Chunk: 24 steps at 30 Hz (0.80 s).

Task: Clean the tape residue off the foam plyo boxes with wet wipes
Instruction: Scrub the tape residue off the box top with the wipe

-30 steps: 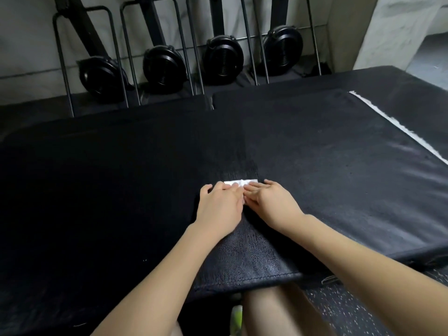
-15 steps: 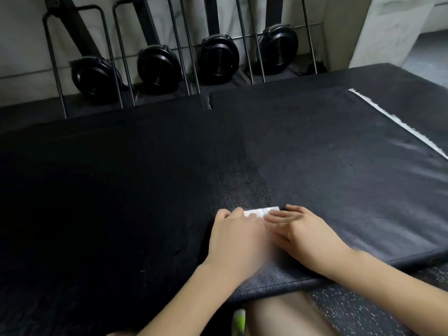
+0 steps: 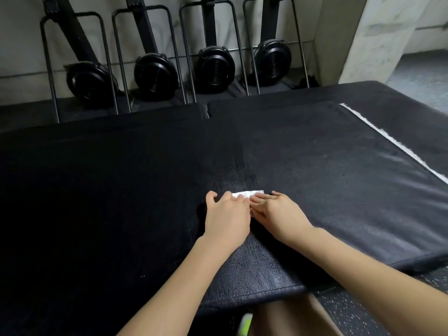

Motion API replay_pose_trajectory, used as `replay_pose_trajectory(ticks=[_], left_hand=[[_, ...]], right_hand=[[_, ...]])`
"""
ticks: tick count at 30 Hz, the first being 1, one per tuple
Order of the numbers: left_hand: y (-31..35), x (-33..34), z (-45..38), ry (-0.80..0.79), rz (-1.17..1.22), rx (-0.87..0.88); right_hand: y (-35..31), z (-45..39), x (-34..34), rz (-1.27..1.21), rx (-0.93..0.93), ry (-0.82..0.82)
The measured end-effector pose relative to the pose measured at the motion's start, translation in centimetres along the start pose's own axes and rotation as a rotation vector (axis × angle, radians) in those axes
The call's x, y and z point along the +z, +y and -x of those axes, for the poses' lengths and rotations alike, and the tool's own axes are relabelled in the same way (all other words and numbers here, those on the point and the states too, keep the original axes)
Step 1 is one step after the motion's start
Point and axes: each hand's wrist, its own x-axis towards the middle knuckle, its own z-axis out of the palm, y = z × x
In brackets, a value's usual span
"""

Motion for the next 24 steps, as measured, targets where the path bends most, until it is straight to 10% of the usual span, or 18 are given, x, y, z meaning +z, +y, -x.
replay_pose_trajectory(ticks=[24], left_hand=[[-2.7, 1.7, -10.8, -0.233, -0.076, -0.07]], right_hand=[[6.2, -10.1, 0.3, 0.052, -0.086, -0.005]])
